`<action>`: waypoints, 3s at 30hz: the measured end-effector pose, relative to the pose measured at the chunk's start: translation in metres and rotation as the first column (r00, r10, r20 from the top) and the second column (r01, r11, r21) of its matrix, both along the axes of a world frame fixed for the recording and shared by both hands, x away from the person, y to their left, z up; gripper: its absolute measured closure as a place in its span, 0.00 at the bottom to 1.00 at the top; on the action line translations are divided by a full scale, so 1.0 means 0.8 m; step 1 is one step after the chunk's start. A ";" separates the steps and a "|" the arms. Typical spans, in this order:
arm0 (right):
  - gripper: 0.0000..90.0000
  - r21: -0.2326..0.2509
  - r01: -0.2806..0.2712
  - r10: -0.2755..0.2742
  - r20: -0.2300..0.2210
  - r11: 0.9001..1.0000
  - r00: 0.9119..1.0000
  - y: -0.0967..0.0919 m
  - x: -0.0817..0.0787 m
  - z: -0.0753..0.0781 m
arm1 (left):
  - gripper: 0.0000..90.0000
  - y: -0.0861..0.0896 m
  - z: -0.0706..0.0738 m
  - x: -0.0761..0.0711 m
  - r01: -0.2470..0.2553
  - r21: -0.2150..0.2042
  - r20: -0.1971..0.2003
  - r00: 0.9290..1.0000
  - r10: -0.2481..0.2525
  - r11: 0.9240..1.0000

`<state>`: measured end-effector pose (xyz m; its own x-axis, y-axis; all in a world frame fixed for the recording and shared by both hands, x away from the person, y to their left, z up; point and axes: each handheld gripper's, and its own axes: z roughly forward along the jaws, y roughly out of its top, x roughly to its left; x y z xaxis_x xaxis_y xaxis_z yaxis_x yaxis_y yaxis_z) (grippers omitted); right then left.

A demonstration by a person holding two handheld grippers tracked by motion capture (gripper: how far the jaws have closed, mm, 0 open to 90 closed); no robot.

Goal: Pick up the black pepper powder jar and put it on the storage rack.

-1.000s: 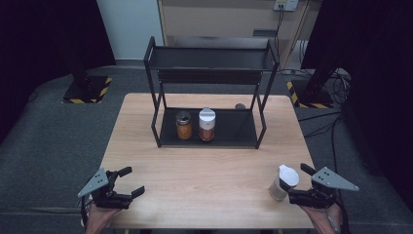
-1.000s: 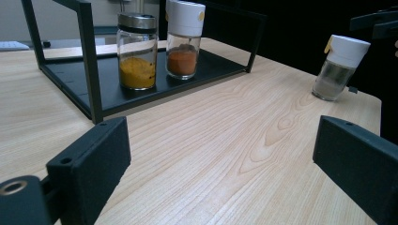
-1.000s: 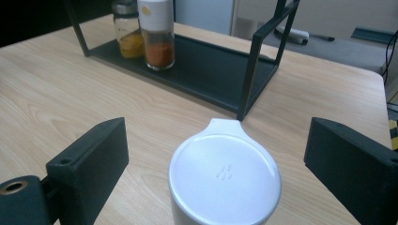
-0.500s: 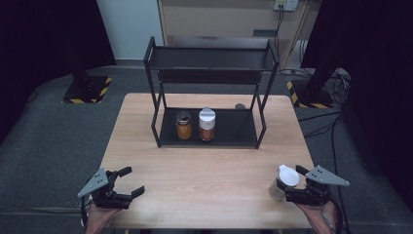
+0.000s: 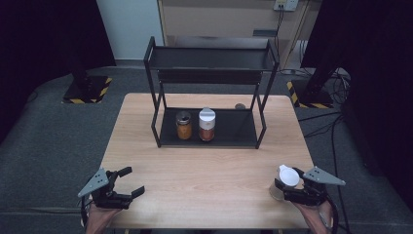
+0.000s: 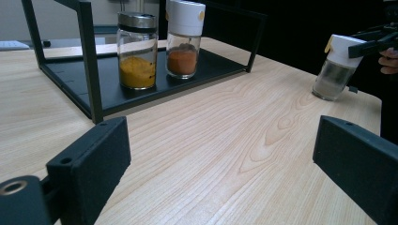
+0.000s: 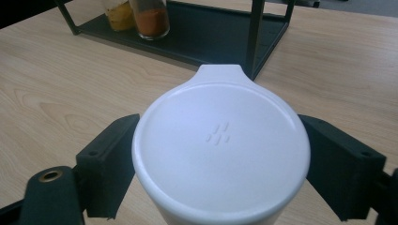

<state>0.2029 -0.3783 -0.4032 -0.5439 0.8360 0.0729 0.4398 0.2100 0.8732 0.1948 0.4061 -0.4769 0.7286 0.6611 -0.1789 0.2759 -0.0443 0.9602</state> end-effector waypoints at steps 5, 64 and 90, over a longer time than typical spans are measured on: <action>0.23 0.014 0.003 -0.003 -0.005 1.000 1.000 -0.002 0.000 -0.006 | 0.04 0.000 0.000 0.000 -0.001 0.000 0.000 1.000 0.001 1.000; 0.34 -0.013 -0.130 0.130 0.049 0.991 0.990 0.083 0.048 0.062 | 0.04 0.000 0.001 0.000 0.002 0.001 0.002 1.000 -0.002 1.000; 0.34 -0.006 -0.158 0.158 0.057 0.987 0.986 0.127 0.098 0.096 | 0.04 0.000 0.000 0.000 0.004 -0.001 0.003 1.000 -0.004 1.000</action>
<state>0.2814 -0.2764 -0.3265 -0.6727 0.7391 0.0366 0.3500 0.2742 0.8957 0.1944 0.4061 -0.4767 0.7321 0.6578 -0.1773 0.2729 -0.0447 0.9610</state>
